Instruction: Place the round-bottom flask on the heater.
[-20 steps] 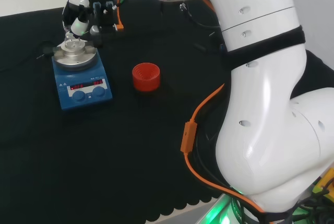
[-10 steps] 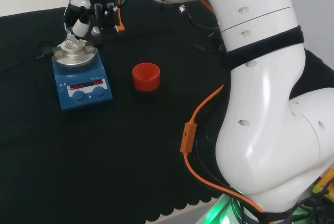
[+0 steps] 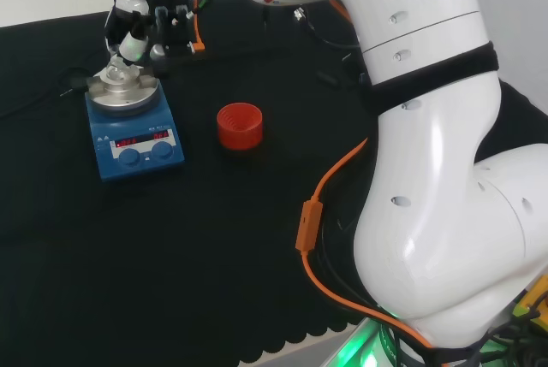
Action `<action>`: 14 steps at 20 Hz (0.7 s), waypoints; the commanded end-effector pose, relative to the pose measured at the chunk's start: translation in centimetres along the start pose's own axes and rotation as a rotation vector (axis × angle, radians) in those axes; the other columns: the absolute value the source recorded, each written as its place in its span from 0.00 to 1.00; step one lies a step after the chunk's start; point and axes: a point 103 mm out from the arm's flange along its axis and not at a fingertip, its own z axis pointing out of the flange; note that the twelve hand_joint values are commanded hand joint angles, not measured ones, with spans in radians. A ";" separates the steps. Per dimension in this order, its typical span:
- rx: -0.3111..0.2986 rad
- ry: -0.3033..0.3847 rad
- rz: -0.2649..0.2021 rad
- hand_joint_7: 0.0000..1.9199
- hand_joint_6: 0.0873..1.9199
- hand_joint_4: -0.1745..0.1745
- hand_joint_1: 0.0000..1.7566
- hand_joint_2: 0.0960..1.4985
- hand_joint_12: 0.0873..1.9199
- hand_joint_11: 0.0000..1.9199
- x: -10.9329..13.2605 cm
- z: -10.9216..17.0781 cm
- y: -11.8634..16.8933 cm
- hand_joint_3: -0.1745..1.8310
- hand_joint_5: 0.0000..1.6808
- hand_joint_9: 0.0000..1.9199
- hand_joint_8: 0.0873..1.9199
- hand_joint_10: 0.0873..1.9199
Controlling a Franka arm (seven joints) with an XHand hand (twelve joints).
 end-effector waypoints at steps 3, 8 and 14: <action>0.005 0.003 -0.003 0.43 0.38 1.00 0.65 0.32 0.63 0.27 0.2 0.1 0.0 0.53 0.75 0.49 0.22 0.18; 0.017 0.026 -0.009 0.41 0.41 1.00 0.64 0.37 0.64 0.26 0.1 0.2 0.2 0.48 0.72 0.48 0.22 0.18; 0.019 0.028 -0.009 0.37 0.38 0.75 0.63 0.26 0.65 0.23 0.2 0.1 0.2 0.58 0.61 0.44 0.24 0.22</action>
